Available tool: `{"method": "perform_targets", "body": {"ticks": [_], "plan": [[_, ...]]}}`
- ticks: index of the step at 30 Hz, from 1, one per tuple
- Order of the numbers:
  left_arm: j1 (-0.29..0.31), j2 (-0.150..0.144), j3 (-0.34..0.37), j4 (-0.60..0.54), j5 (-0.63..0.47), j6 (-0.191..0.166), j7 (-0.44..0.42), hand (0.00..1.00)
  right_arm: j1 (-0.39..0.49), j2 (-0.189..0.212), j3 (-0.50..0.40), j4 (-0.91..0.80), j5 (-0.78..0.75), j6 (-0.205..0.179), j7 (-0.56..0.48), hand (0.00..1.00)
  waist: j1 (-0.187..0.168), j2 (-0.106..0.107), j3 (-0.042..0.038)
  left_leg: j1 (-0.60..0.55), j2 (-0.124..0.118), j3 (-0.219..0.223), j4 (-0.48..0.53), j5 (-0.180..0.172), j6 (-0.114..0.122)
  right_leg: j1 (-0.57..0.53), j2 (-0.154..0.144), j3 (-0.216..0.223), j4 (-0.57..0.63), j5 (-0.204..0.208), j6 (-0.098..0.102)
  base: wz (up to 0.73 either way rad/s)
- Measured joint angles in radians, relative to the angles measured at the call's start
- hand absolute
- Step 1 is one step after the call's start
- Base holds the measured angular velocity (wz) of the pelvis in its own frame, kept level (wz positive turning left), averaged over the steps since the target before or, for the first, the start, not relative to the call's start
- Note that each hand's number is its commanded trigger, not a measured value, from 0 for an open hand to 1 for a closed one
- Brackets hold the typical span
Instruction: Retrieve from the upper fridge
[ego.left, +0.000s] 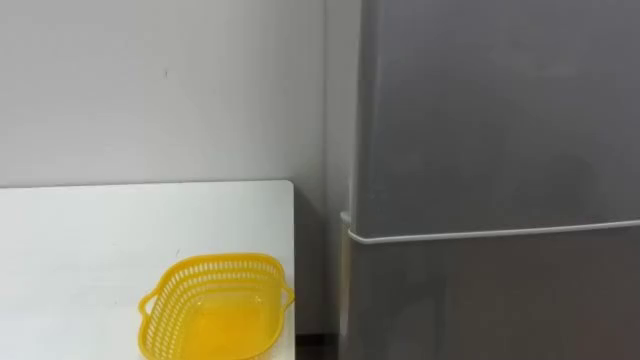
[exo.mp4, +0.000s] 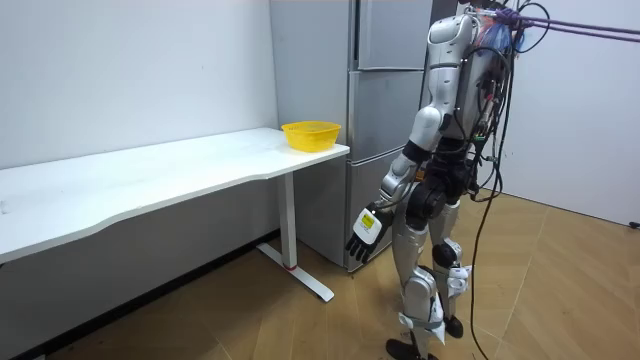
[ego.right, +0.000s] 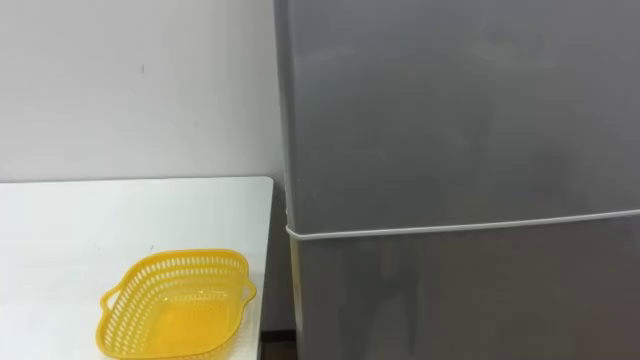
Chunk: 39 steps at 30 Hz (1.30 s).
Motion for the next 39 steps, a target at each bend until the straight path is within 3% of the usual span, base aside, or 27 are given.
{"method": "perform_targets", "body": {"ticks": [15,19,23,32,39], "plan": [[0.000,0.000,0.000,0.000,0.000,0.000,0.002,0.00,0.003,0.000,-0.001,-0.004,0.000,0.000,-0.006,0.00,-0.001,0.004,0.0030,0.000,0.000,0.000,-0.002,0.000,0.000,-0.001,0.001,0.001,-0.001,0.000,0.000,0.00],[0.002,0.000,0.006,0.002,-0.008,0.000,0.009,0.00,0.006,0.000,-0.006,-0.008,0.002,0.000,0.000,0.00,-0.001,0.004,-0.0023,0.000,0.000,-0.002,-0.004,0.000,0.000,-0.002,0.001,-0.001,0.000,0.000,0.000,0.00],[0.008,-0.001,0.024,0.007,-0.055,-0.004,0.030,0.00,0.004,0.000,-0.016,-0.005,0.003,-0.008,0.002,0.00,-0.001,0.001,-0.0018,-0.001,-0.001,-0.011,-0.003,0.000,0.000,0.001,0.001,-0.003,-0.002,0.000,0.000,0.02],[0.027,-0.002,0.087,0.090,-0.377,-0.029,0.134,0.00,0.002,-0.001,-0.022,0.033,0.010,-0.033,-0.004,0.00,0.019,0.006,0.0026,0.000,-0.001,-0.016,-0.003,0.000,0.000,-0.001,0.000,-0.001,-0.002,0.000,0.000,-0.01],[0.033,-0.003,0.245,-0.018,-0.868,-0.042,0.259,0.00,0.002,-0.001,-0.041,0.042,0.000,-0.024,-0.006,0.00,0.032,0.004,0.0044,0.008,-0.001,-0.017,0.002,0.000,0.000,0.012,-0.001,-0.004,0.000,0.000,0.000,0.02]]}}
